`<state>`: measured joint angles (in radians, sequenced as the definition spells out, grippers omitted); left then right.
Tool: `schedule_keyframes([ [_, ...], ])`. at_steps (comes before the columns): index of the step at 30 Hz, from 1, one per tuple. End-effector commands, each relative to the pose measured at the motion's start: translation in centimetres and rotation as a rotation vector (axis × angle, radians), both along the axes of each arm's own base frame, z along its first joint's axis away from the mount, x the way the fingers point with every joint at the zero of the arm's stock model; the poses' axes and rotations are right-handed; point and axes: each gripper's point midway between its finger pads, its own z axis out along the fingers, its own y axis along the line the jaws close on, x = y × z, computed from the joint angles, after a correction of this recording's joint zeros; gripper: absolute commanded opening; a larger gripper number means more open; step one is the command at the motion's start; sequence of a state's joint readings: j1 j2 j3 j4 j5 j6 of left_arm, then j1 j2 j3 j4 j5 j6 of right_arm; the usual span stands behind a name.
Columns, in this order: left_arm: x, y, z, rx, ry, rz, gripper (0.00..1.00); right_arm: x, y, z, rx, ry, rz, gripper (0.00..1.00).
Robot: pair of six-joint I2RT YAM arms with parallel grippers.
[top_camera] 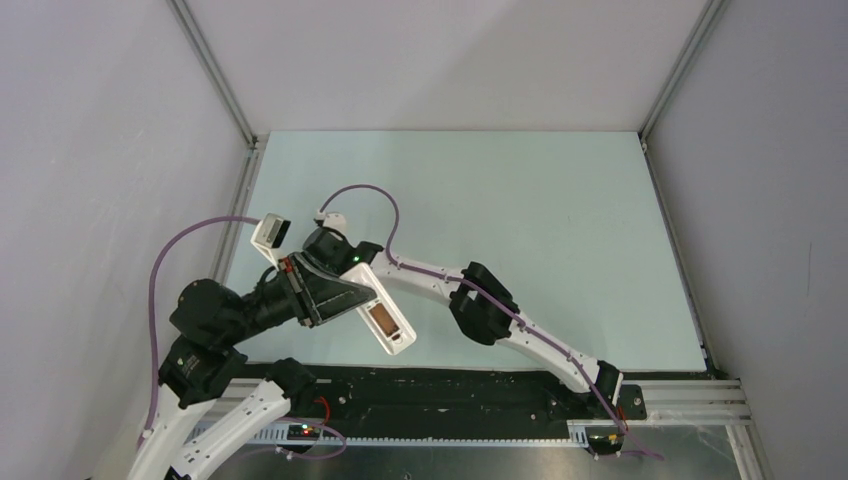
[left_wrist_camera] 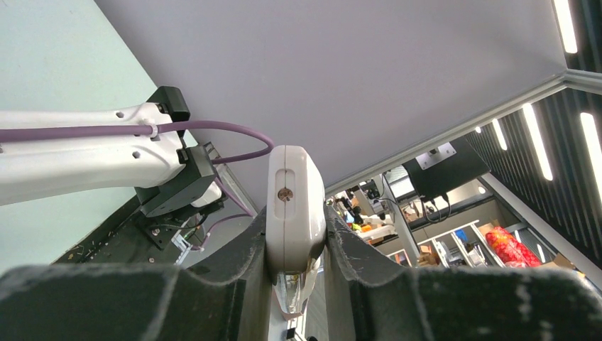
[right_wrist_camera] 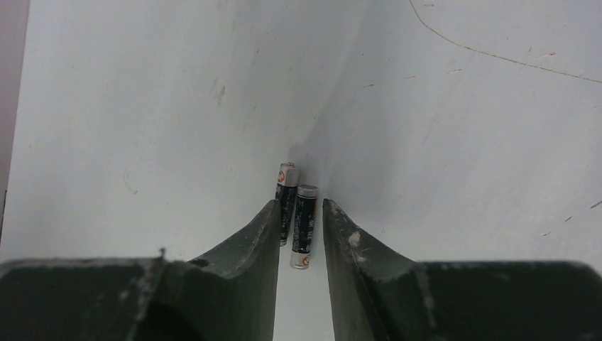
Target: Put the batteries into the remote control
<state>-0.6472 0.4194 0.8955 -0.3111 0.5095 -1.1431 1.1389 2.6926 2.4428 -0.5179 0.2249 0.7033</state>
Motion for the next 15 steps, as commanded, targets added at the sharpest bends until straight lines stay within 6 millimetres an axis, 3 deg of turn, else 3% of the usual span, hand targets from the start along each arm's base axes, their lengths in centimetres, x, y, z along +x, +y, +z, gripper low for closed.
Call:
schedule_keyframes([
  [1, -0.6, 0.1, 0.3, -0.006, -0.032, -0.021, 0.00, -3.3, -5.9, -10.2, -0.325, 0.113, 0.007, 0.31],
  [15, -0.6, 0.2, 0.3, -0.010, -0.026, -0.017, 0.00, -3.3, -7.3, -10.0, -0.365, 0.098, -0.041, 0.22],
])
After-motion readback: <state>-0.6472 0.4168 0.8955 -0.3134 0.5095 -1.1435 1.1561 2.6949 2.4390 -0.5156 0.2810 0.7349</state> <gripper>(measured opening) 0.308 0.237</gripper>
